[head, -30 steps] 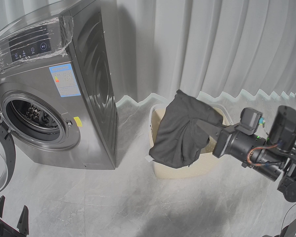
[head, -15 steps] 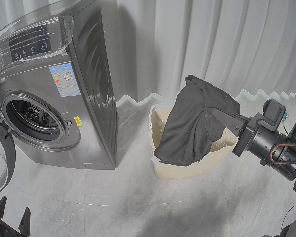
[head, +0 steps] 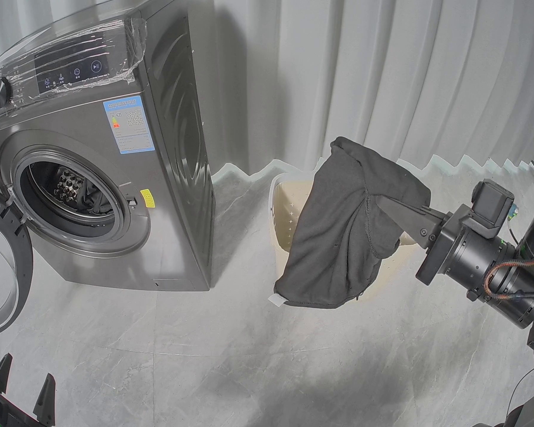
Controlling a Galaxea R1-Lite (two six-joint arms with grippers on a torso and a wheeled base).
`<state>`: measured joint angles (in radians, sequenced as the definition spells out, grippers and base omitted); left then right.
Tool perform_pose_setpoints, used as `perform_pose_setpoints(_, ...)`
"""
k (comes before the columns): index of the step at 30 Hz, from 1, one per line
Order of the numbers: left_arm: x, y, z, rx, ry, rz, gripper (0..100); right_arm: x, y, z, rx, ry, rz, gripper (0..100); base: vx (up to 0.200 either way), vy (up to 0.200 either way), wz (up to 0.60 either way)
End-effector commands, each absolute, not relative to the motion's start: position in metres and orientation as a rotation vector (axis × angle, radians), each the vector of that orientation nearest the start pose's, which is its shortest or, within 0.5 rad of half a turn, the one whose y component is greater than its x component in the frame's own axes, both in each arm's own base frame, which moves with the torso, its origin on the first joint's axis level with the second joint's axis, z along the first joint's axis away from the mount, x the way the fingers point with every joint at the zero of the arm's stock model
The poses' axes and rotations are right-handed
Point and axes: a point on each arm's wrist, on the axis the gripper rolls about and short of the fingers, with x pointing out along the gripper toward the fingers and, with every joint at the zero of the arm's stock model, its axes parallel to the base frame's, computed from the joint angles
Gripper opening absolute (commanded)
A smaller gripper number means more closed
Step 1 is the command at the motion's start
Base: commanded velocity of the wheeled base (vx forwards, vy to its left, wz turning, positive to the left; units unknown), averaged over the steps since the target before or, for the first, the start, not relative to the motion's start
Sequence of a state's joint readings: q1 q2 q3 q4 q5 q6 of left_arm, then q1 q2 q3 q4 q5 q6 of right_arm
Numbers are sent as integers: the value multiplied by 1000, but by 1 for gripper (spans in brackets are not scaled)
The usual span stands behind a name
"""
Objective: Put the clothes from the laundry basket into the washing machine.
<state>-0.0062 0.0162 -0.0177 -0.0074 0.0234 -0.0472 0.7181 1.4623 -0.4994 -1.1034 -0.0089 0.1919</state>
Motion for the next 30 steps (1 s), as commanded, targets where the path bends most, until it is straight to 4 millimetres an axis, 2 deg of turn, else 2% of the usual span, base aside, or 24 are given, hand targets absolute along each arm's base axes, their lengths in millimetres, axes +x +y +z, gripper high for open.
perform_pose_setpoints(1, -23, 1, 78, -49, -10, 17, 100, 175, 154, 210, 231, -56, 723, 0, 0, 200, 0)
perform_pose_setpoints(30, -23, 1, 78, -49, -10, 17, 100, 176, 158, 205, 208, -43, 734, 0, 0, 200, 0)
